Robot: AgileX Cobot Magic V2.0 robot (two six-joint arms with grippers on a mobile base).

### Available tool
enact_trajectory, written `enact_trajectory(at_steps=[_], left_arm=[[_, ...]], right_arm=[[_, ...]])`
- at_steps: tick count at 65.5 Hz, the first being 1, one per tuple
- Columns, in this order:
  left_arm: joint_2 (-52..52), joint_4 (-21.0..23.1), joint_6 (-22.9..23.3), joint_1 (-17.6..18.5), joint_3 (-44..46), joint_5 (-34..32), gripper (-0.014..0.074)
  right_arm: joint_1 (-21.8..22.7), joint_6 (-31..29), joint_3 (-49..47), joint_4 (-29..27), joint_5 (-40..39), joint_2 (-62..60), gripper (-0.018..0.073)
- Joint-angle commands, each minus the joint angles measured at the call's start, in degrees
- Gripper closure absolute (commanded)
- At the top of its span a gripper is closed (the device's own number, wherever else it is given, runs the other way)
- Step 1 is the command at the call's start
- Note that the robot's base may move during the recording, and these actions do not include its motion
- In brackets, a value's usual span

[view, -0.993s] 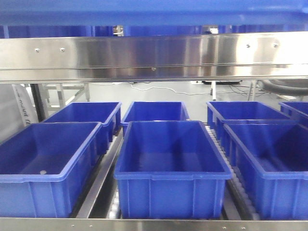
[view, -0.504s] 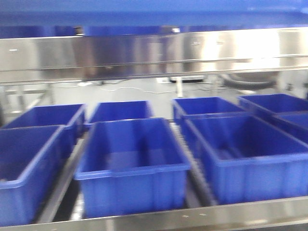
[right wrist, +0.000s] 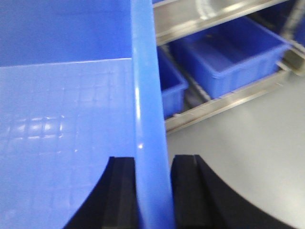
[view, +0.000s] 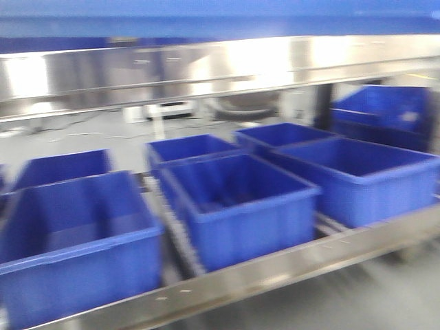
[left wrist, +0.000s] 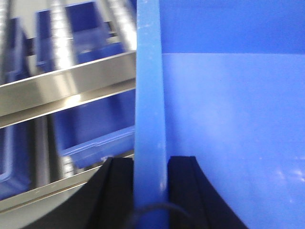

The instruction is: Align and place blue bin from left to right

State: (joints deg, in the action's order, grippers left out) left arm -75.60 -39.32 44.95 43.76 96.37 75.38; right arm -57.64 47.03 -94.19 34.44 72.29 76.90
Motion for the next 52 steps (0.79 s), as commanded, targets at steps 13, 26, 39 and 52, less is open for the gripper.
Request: enact_trajectory(at_steps=[13, 26, 39, 52], left_arm=[[0.35, 0.97, 0.49, 1.25, 0.48, -5.41, 0.0707], [0.35, 0.97, 0.49, 1.25, 0.48, -5.41, 0.0707], [0.35, 0.97, 0.49, 1.25, 0.48, -5.41, 0.0707], [0.35, 0.97, 0.49, 1.25, 0.48, -5.41, 0.0707]], right_arm=[[-0.85, 0.08, -0.47, 0.84, -8.54, -0.55, 0.0629], [-0.85, 0.08, -0.47, 0.84, -8.54, -0.55, 0.0629], [-0.85, 0.08, -0.47, 0.84, -8.54, -0.55, 0.0629], [-0.85, 0.08, -0.47, 0.84, -8.54, -0.55, 0.0629]])
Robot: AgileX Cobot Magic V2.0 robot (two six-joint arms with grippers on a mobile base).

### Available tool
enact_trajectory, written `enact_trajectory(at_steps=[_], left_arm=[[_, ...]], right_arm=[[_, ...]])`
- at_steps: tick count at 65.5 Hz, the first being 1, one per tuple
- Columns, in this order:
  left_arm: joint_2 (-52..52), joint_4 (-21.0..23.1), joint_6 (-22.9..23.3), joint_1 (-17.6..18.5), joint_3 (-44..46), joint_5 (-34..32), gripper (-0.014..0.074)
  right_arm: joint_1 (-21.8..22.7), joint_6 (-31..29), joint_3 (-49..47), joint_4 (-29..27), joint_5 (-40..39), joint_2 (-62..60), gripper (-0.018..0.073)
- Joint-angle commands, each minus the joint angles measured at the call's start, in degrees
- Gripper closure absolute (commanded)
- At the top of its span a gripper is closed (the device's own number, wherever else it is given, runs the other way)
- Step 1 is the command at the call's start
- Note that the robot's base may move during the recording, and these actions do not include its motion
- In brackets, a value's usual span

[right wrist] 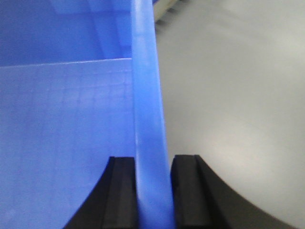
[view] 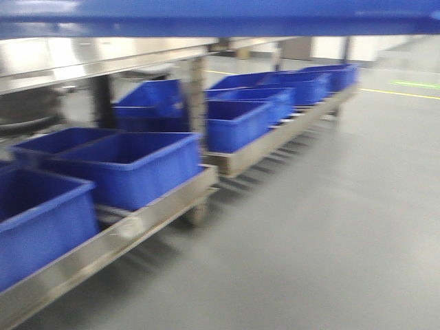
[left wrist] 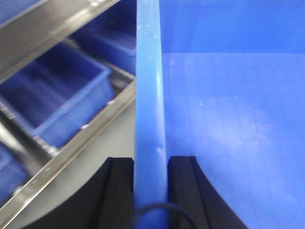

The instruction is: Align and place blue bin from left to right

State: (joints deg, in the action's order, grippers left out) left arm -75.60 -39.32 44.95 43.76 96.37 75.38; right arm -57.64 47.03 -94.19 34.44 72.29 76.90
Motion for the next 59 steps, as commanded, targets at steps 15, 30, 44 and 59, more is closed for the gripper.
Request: enact_trajectory(at_steps=[15, 30, 44, 59], left_arm=[[0.35, 0.97, 0.49, 1.25, 0.48, -5.41, 0.0707], [0.35, 0.97, 0.49, 1.25, 0.48, -5.41, 0.0707], [0.35, 0.97, 0.49, 1.25, 0.48, -5.41, 0.0707], [0.35, 0.97, 0.49, 1.25, 0.48, -5.41, 0.0707]], right_arm=[[-0.85, 0.08, -0.47, 0.84, -8.54, -0.55, 0.0629], [-0.85, 0.08, -0.47, 0.84, -8.54, -0.55, 0.0629], [-0.85, 0.08, -0.47, 0.84, -8.54, -0.55, 0.0629], [-0.85, 0.08, -0.47, 0.84, -8.54, -0.55, 0.0629]])
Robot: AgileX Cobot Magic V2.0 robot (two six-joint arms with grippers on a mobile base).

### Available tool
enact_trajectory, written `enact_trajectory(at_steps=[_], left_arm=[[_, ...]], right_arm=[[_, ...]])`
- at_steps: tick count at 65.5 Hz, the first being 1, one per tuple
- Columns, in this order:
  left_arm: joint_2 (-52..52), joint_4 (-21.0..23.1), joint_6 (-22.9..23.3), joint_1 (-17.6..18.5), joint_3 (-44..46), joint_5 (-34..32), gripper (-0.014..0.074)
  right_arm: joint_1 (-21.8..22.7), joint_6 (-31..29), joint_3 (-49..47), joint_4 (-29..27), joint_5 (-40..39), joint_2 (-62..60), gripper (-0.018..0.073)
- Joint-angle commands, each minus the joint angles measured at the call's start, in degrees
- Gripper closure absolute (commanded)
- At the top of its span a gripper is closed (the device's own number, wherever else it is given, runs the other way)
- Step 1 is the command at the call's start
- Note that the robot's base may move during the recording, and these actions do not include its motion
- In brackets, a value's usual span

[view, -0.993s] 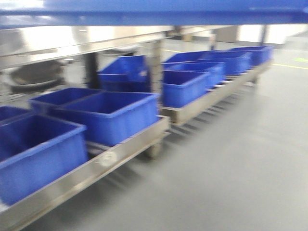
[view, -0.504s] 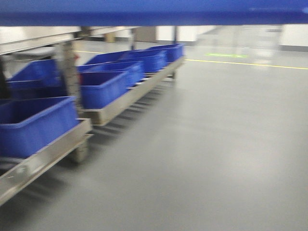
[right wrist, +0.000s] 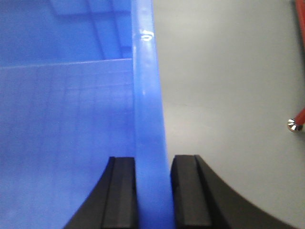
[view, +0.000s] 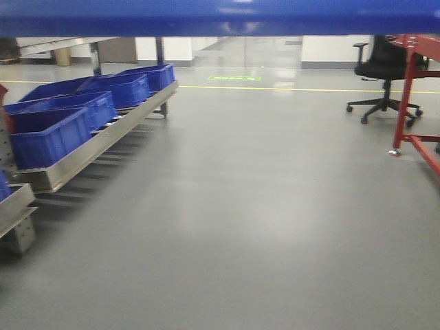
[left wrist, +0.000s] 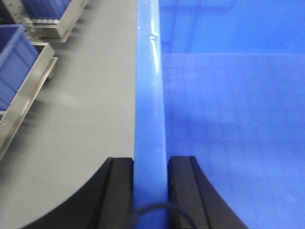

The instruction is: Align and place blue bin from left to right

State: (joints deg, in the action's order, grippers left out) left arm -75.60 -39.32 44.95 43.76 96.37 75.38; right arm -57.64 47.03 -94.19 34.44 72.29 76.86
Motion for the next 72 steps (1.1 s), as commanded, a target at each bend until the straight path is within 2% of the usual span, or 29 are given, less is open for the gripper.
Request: enact_trajectory(at_steps=[1, 72], left_arm=[[0.35, 0.97, 0.49, 1.25, 0.48, -5.41, 0.0707], [0.35, 0.97, 0.49, 1.25, 0.48, -5.41, 0.0707]], right_arm=[[-0.85, 0.08, -0.47, 0.84, -8.54, -0.51, 0.0629], [-0.85, 0.08, -0.47, 0.84, -8.54, -0.51, 0.0629]])
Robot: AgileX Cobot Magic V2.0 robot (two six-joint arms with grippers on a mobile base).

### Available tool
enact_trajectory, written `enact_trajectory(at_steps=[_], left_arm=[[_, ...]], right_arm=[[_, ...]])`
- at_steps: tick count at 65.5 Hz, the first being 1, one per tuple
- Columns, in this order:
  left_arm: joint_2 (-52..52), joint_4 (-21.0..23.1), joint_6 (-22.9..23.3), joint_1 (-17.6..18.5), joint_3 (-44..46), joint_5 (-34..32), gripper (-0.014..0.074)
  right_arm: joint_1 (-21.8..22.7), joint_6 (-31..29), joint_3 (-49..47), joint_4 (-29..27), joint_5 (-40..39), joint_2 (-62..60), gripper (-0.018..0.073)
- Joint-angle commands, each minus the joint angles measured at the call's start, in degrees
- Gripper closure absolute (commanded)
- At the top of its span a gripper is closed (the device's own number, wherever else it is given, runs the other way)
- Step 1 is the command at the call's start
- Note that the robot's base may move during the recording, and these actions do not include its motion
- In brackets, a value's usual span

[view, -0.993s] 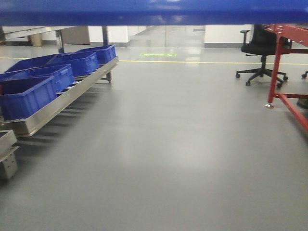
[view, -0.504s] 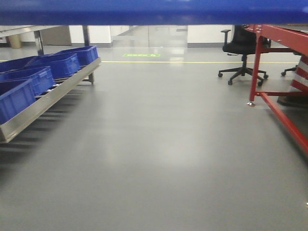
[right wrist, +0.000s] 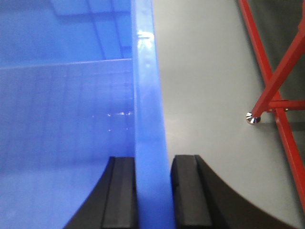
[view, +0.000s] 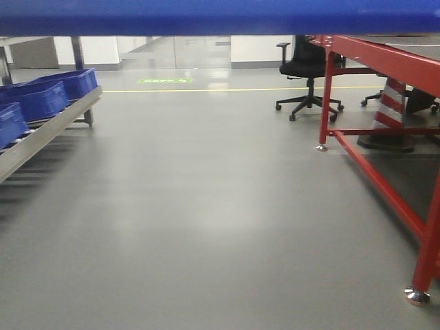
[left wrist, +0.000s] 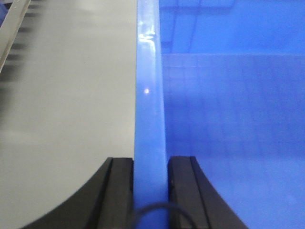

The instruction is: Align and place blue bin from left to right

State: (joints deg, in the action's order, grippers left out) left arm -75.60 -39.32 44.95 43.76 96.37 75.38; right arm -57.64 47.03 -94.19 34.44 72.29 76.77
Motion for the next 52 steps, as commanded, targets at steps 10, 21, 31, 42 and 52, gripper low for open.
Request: enact_trajectory(at_steps=[10, 21, 31, 42, 52], left_arm=[[0.35, 0.97, 0.49, 1.25, 0.48, -5.41, 0.0707], [0.35, 0.97, 0.49, 1.25, 0.48, -5.41, 0.0707], [0.35, 1.01, 0.49, 1.25, 0.48, -5.41, 0.0707], [0.35, 1.01, 0.49, 1.25, 0.48, -5.41, 0.0707], [0.35, 1.01, 0.49, 1.25, 0.48, -5.41, 0.0707]], right_arm=[[-0.85, 0.08, -0.47, 0.84, -8.54, -0.42, 0.0629], [-0.85, 0.08, -0.47, 0.84, -8.54, -0.42, 0.0629], [-0.85, 0.08, -0.47, 0.84, -8.54, -0.42, 0.0629], [-0.85, 0.08, -0.47, 0.84, -8.54, -0.42, 0.0629], [-0.85, 0.08, -0.47, 0.84, -8.66, -0.42, 0.0629]])
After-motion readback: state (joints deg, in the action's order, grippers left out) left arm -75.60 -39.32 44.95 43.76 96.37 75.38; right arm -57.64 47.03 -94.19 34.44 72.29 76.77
